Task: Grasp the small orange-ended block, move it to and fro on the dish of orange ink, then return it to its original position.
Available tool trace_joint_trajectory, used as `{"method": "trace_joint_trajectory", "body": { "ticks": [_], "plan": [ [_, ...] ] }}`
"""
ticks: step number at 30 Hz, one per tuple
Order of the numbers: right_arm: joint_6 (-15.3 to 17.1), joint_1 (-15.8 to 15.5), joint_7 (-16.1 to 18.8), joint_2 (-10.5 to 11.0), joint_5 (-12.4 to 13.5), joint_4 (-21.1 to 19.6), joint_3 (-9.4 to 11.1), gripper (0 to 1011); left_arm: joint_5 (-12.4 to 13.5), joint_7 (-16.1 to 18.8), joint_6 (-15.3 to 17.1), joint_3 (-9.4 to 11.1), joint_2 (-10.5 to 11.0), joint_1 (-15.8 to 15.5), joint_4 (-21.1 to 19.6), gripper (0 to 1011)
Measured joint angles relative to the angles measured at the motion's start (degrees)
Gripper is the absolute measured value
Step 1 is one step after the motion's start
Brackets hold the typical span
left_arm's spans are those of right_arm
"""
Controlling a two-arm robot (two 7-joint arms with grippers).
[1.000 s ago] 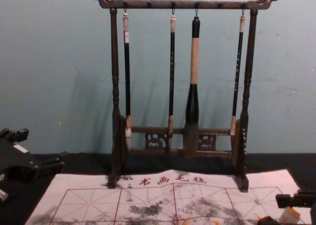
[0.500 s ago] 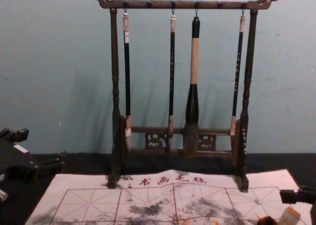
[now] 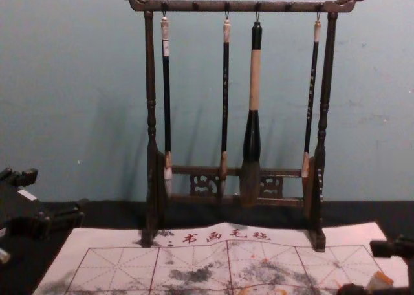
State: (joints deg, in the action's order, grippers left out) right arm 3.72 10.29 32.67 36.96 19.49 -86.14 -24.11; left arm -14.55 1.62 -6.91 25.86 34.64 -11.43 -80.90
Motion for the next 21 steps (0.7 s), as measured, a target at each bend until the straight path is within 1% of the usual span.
{"method": "trace_joint_trajectory", "body": {
  "ticks": [1, 3, 4, 8, 9, 10, 11, 13, 14, 16, 17, 20, 21],
  "plan": [
    [-0.1, -0.1, -0.4, -0.1, 0.0, -0.1, 0.2, 1003, 0.0, 0.0, 0.0, 0.0, 0.0, 0.0, 0.0, 1001],
    [-0.9, -0.7, -1.6, -0.5, 0.1, -0.7, 1.2, 1003, 0.0, 0.0, 0.0, 0.0, 0.0, 0.0, 0.0, 1001],
    [-1.9, -1.3, -2.8, -1.0, 0.4, -1.2, 2.4, 1003, 0.0, 0.0, 0.0, 0.0, 0.0, 0.0, 0.0, 1001],
    [-4.2, -2.7, -6.0, -1.9, 0.7, -2.4, 5.1, 1003, 0.0, 0.0, 0.0, 0.0, 0.0, 0.0, 0.0, 1001],
    [-5.0, -3.5, -8.1, -2.4, 0.5, -3.0, 6.5, 1003, 0.0, 0.0, 0.0, 0.0, 0.0, 0.0, 0.0, 1001],
    [-5.8, -4.3, -10.7, -2.8, -0.6, -3.8, 7.6, 1003, 0.0, 0.0, 0.0, 0.0, 0.0, 0.0, 0.0, 1001],
    [-6.2, -4.7, -12.4, -3.0, -1.4, -4.2, 8.2, 1003, 0.0, 0.0, 0.0, 0.0, 0.0, 0.0, 0.0, 1001],
    [-7.3, -5.7, -16.1, -3.4, -4.1, -4.7, 9.0, 1003, 0.0, 0.0, 0.0, 0.0, 0.0, 0.0, 0.0, 1001],
    [-8.2, -6.6, -19.5, -3.8, -7.0, -5.0, 9.5, 1003, 0.0, 0.0, 0.0, 0.0, 0.0, 0.0, 0.0, 1001],
    [-9.0, -7.5, -22.3, -4.3, -9.2, -5.0, 9.9, 1003, 0.0, 0.0, 0.0, 0.0, 0.0, 0.0, 0.0, 1001],
    [-9.7, -8.4, -24.9, -4.9, -11.6, -4.7, 10.1, 1002, 0.0, 0.0, 0.0, 0.0, 0.0, 0.0, 0.0, 1001],
    [-10.8, -9.3, -28.4, -5.8, -15.0, -3.6, 9.9, 1003, 0.0, 0.0, 0.0, 0.0, 0.0, 0.0, 0.0, 1001],
    [-11.7, -9.9, -30.2, -6.6, -17.0, -2.4, 9.7, 1003, 0.0, 0.0, 0.0, 0.0, 0.0, 0.0, 0.0, 1001]
  ]
}}
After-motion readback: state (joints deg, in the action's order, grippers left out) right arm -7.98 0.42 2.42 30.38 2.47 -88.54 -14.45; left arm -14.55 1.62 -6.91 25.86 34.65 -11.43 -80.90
